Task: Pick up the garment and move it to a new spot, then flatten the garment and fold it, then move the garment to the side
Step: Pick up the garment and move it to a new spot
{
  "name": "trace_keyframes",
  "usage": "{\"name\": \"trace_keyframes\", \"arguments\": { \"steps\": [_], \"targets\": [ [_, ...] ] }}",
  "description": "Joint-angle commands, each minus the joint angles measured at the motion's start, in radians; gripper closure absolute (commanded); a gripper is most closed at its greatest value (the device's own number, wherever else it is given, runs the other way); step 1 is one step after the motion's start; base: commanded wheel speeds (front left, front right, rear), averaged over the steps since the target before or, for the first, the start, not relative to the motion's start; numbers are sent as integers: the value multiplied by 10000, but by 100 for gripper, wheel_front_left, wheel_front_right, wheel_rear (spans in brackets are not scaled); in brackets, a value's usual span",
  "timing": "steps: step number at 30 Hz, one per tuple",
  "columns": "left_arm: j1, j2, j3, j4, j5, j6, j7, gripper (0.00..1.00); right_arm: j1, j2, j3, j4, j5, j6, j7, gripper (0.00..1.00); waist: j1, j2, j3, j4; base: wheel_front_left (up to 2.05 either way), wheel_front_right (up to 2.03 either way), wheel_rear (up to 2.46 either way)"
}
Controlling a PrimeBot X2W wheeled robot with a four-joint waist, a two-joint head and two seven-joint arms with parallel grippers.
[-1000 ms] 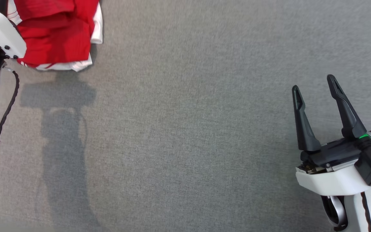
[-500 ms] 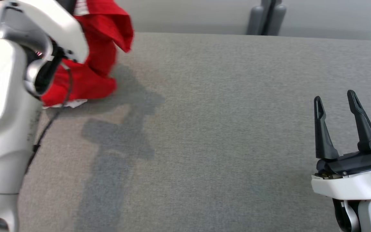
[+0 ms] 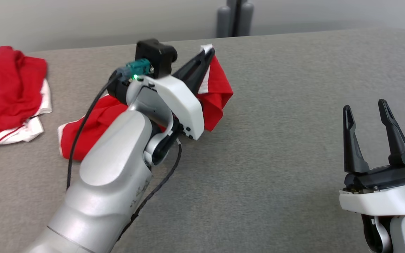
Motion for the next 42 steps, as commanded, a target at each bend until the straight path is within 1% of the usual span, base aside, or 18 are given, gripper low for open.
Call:
{"name": "trace_keyframes", "arguments": {
  "steps": [1, 3, 6, 10, 15, 17, 18, 19, 20, 23, 26, 31, 36, 42],
  "targets": [
    [125, 5, -157, 216, -197, 149, -267, 100, -92, -52, -18, 57, 48, 1, -4, 0, 0, -1, 122, -489, 0, 0, 0],
    [112, -47, -498, 411, -619, 304, -645, 100, -176, -48, 91, 99, 132, 1, -4, 0, 0, -1, 189, -833, 0, 0, 0],
    [-133, -46, -1290, 490, -1387, 763, -1166, 100, -255, -50, 223, 168, 229, 1, -4, 0, 0, -1, 292, -1337, 0, 0, 0],
    [-572, -45, -2393, 635, -2068, 1302, -1731, 100, -321, -45, 326, 256, 354, 1, -4, 0, 0, -1, 454, -1842, 0, 0, 0],
    [-1055, -47, -3617, 891, -2835, 1812, -2235, 100, -407, -47, 458, 324, 491, 1, -4, 0, 0, -1, 600, -2252, 0, 0, 0],
    [-1100, -39, -4109, 1053, -3144, 1933, -2340, 100, -450, -47, 456, 364, 538, 1, -4, 0, 0, -1, 662, -2322, 0, 0, 0],
    [-1097, -38, -4327, 1132, -3312, 1976, -2405, 88, -455, -45, 450, 379, 541, 1, -4, 0, 0, -1, 686, -2337, 0, 0, 0],
    [-1096, -37, -4543, 1227, -3414, 1993, -2409, 51, -459, -47, 438, 387, 538, 1, -4, 0, 0, -1, 719, -2341, 0, 0, 0],
    [-1083, -40, -4775, 1347, -3557, 2012, -2368, 0, -465, -47, 422, 402, 540, 1, -4, 0, 0, -1, 746, -2334, 0, 0, 0],
    [-1056, -42, -5303, 1654, -3918, 2022, -2354, 0, -483, -47, 352, 426, 551, 1, -4, 0, 0, -1, 814, -2241, 0, 0, 0],
    [-1098, -44, -5578, 1863, -4064, 1987, -2426, 0, -483, -47, 310, 454, 533, 1, -4, 0, 0, -1, 825, -2132, 0, 0, 0],
    [-1087, -44, -6060, 2276, -4461, 1882, -2651, 0, -481, -47, 224, 485, 421, 1, -4, 0, 0, -1, 747, -1757, 0, 0, 0],
    [-1253, -50, -6290, 2571, -4595, 1820, -3115, 0, -437, -52, 182, 525, 297, 1, -4, 0, 0, -1, 534, -1307, 0, 0, 0],
    [-1327, -55, -6349, 2840, -4439, 1661, -3547, 0, -304, -50, 102, 571, 82, 1, -4, 0, 0, -1, 161, -755, 0, 0, 0]
  ]
}}
